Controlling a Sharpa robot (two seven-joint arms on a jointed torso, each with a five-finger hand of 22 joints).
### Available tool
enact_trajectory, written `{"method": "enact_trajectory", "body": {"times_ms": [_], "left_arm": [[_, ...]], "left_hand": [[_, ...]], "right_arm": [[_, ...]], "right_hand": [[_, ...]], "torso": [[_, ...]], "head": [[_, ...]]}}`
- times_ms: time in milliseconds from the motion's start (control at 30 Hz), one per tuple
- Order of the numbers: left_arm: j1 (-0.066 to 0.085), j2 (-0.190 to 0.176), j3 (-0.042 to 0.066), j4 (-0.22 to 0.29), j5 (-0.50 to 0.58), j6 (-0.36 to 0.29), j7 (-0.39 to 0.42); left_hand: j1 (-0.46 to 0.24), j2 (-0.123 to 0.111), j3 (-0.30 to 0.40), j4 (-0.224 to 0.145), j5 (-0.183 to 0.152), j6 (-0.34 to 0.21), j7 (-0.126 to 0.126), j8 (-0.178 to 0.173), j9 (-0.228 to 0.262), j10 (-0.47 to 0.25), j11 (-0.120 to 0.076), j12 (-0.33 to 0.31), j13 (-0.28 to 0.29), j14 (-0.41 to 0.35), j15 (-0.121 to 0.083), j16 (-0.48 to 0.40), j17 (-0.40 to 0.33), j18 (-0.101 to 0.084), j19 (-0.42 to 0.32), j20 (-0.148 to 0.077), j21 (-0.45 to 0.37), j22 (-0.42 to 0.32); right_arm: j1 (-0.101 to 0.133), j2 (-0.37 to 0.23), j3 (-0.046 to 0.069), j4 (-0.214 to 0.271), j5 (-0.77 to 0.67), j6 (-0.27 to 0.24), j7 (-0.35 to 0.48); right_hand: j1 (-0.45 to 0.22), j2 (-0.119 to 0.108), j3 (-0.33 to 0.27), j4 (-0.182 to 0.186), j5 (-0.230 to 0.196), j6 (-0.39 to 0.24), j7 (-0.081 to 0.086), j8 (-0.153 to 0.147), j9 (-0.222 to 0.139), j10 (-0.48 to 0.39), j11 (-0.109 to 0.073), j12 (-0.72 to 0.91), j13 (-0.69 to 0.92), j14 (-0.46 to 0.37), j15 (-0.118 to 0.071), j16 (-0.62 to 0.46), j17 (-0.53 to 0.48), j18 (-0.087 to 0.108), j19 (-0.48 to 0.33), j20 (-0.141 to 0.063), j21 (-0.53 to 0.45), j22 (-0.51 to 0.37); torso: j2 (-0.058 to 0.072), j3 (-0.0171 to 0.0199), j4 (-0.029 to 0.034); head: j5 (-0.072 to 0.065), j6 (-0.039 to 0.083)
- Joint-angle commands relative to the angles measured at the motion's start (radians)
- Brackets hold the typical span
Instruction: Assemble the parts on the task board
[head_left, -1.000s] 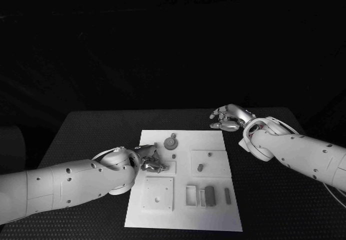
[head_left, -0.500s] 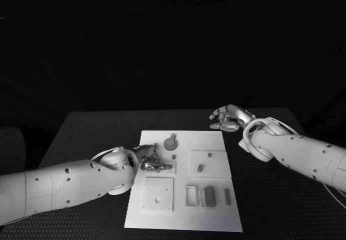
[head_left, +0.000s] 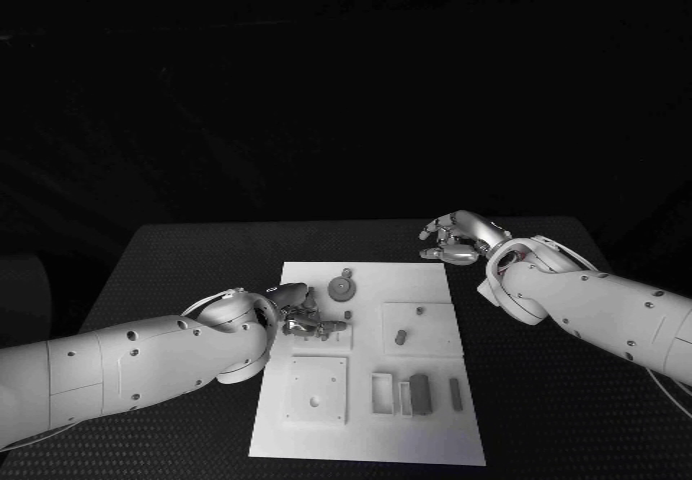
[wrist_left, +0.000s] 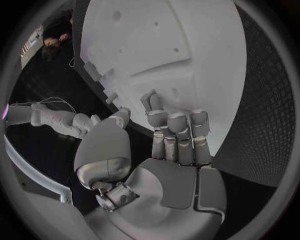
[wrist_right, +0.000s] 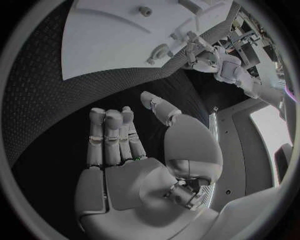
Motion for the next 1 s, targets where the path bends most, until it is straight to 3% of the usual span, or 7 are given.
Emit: {"method": "enact_trajectory", "body": {"times_ms": [33, 533, 733, 1000], "left_arm": [[0.0, 0.001, 0.001, -0.001, 0.024, 0.005, -0.002], [0.0, 0.001, 0.002, -0.009, 0.025, 0.013, -0.003], [0.0, 0.001, 0.002, -0.008, 0.031, 0.017, 0.0], [0.0, 0.002, 0.002, -0.008, 0.036, 0.018, 0.0]], "left_hand": [[0.005, 0.004, -0.006, 0.0, -0.004, -0.001, 0.003, 0.002, 0.0, -0.006, -0.002, -0.001, 0.001, 0.002, -0.008, 0.006, -0.001, 0.006, -0.005, -0.152, 0.004, -0.002], [0.042, 0.054, -0.096, 0.001, -0.005, 0.002, 0.002, -0.003, -0.005, -0.005, -0.002, -0.003, -0.001, 0.002, -0.01, 0.006, -0.006, 0.009, -0.01, -0.151, 0.007, -0.014], [0.135, 0.137, -0.203, 0.001, -0.003, 0.006, 0.002, -0.01, -0.014, -0.005, -0.001, -0.002, -0.004, 0.004, -0.009, 0.005, -0.011, 0.008, -0.015, -0.151, 0.014, -0.02], [0.282, 0.203, -0.3, 0.002, 0.005, 0.014, 0.005, -0.018, -0.029, -0.002, 0.0, -0.002, -0.014, 0.008, -0.007, 0.001, -0.018, 0.004, -0.015, -0.151, 0.021, -0.032]], "right_arm": [[0.0, 0.0, 0.0, 0.001, -0.001, 0.008, 0.007], [0.0, 0.0, 0.0, 0.001, -0.001, 0.009, 0.008], [0.0, 0.001, 0.0, 0.001, -0.001, 0.01, 0.007], [0.0, 0.001, 0.0, 0.001, -0.001, 0.01, 0.007]], "right_hand": [[-0.008, 0.001, -0.008, 0.0, 0.004, 0.001, 0.007, 0.003, -0.001, -0.005, -0.002, 0.006, -0.001, -0.005, 0.001, 0.007, -0.002, 0.016, -0.007, 0.003, 0.004, -0.001], [-0.01, 0.001, -0.009, 0.001, 0.005, 0.002, 0.007, 0.003, -0.001, -0.005, -0.002, 0.006, -0.002, -0.005, 0.001, 0.007, -0.002, 0.016, -0.007, 0.003, 0.004, -0.002], [-0.01, 0.001, -0.009, 0.0, 0.005, 0.002, 0.007, 0.003, -0.001, -0.005, -0.002, 0.006, -0.002, -0.005, 0.001, 0.007, -0.002, 0.016, -0.007, 0.003, 0.004, -0.002], [-0.009, 0.001, -0.008, 0.0, 0.006, 0.002, 0.007, 0.003, -0.001, -0.005, -0.002, 0.006, -0.002, -0.005, 0.001, 0.007, -0.002, 0.016, -0.007, 0.002, 0.004, -0.002]], "torso": [[0.001, 0.0004, -0.0003], [0.001, -0.0006, 0.0002], [0.001, -0.0007, 0.0], [0.001, -0.0005, 0.0001]], "head": [[0.0, -0.002], [-0.002, -0.003], [-0.003, -0.002], [-0.003, -0.003]]}}
